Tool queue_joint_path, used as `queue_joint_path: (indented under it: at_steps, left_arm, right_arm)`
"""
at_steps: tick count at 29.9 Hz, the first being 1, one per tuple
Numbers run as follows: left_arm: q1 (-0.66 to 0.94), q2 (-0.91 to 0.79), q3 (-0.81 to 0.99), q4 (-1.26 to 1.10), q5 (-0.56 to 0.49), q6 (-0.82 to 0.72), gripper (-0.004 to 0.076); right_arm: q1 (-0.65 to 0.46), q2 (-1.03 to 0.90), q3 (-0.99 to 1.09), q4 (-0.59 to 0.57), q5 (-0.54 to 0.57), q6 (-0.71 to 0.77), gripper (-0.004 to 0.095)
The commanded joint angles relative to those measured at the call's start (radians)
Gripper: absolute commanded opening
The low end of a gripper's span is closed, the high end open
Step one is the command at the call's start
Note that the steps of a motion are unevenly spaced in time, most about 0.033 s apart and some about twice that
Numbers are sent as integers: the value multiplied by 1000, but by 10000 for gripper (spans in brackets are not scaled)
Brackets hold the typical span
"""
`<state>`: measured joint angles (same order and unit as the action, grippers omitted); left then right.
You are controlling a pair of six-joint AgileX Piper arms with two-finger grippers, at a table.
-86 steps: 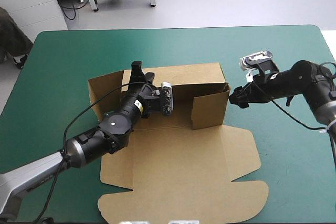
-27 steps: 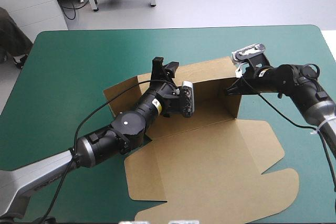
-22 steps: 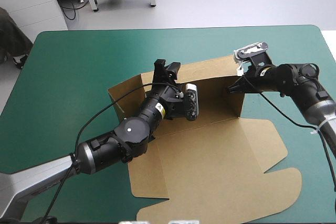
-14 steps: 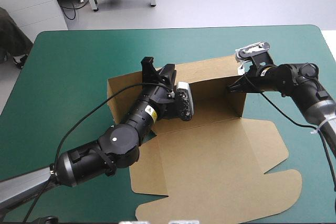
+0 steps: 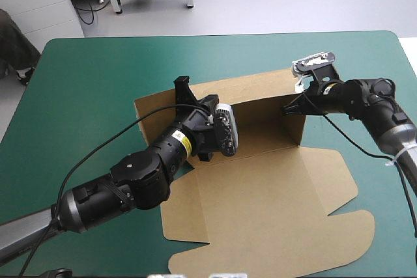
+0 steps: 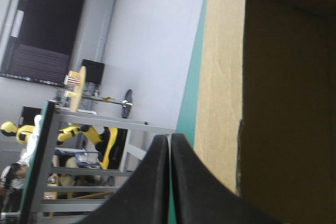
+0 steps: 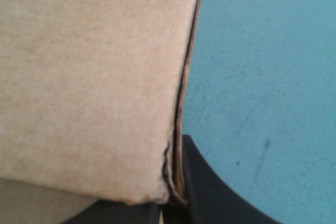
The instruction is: Fold the box
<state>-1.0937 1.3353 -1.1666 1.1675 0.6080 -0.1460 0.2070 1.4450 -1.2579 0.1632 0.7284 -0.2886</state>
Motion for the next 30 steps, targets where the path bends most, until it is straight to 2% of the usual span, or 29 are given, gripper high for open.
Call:
queue_joint_path:
  at_steps: [1,5,11,19,22,26,30]
  left_arm:
    - [-5,-36,-103,-200,31,157,-6]
    - [57,-34,-246,-512,91,357,-6]
    - [348,-34,-408,-962,220,570,-6]
    - [837,-34,-445,-1314,361,605,-6]
    - [985,-37,-445,-1427,360,611,-8]
    - [1097,-54,-445,-1466,385,609,-9]
    - [1142,-77,-416,-1464,407,589,-13]
  right_arm:
    - [-2,-31,-33,-3,-71,-2,-23]
    - [-2,-31,-33,-3,-73,-5,-23]
    - [-2,-31,-33,-3,-73,-5,-23]
    - [-2,-31,-33,-3,-66,-5,-23]
    - [-2,-31,-33,-3,-62,-5,-23]
    - [-2,-31,-33,-1,-51,2,-23]
    - [-2,-31,-33,-1,-50,5,-23]
